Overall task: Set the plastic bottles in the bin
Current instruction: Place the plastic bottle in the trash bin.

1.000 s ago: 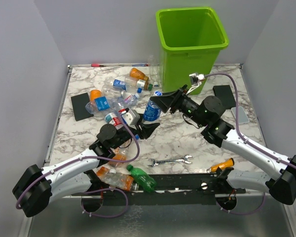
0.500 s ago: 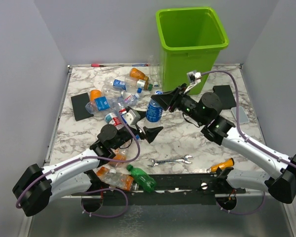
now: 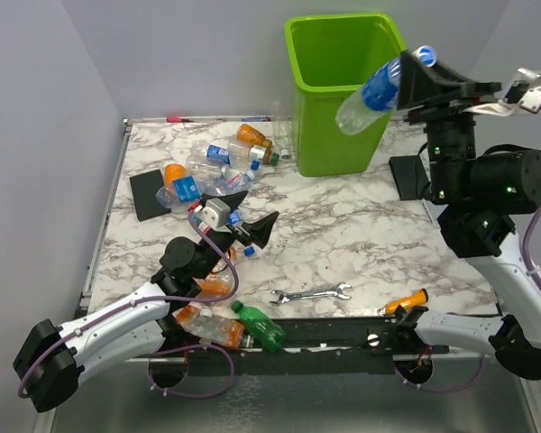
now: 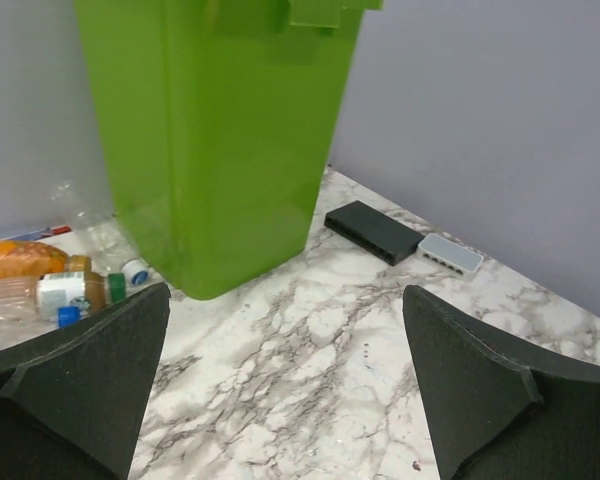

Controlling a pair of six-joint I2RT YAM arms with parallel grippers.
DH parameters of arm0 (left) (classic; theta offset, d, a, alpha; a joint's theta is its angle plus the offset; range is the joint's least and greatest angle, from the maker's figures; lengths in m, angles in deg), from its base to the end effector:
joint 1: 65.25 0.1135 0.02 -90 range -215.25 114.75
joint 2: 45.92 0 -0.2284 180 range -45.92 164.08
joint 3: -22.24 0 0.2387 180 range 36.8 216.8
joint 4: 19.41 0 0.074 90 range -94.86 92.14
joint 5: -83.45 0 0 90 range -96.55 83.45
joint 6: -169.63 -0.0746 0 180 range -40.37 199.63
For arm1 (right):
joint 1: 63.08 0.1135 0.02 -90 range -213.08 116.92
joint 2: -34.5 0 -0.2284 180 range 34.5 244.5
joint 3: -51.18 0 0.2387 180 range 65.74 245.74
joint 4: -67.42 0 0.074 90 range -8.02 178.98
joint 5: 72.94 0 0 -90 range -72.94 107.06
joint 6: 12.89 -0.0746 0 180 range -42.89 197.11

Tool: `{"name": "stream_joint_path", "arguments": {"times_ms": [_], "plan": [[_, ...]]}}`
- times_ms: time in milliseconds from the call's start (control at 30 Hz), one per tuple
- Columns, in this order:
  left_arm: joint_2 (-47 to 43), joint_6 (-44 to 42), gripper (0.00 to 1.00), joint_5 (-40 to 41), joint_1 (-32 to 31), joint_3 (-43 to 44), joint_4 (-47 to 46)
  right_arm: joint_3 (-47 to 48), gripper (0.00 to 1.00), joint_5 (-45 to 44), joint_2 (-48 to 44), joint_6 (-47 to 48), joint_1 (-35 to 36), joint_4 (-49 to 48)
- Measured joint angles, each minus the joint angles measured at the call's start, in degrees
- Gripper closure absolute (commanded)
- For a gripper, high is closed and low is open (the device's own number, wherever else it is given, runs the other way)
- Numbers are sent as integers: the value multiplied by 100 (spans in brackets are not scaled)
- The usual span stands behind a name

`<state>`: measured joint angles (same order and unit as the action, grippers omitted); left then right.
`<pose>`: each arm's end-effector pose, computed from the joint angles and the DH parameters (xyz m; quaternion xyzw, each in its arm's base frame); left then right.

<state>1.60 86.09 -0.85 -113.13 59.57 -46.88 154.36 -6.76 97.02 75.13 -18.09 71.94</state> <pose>0.1680 -0.1747 0.2837 0.1719 0.5680 -0.3410 0.7290 0.1702 0.1276 0.5556 0.0087 0.4798 0.2619 0.8374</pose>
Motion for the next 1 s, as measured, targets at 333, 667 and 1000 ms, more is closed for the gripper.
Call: {"name": "stream_joint_path", "arguments": {"times_ms": [333, 667, 1000], "plan": [[-435, -313, 1, 844, -22, -127, 146, 857, 100, -1023, 2135, 2044, -1147, -2782], [-487, -387, 1, 1355, -24, -125, 208, 1891, 59, -1123, 3672, 855, -2566, -2015], [-321, -291, 1, 1567, -24, -125, 354, 1810, 28, -605, 3582, -87, -2662, -1008]]}}
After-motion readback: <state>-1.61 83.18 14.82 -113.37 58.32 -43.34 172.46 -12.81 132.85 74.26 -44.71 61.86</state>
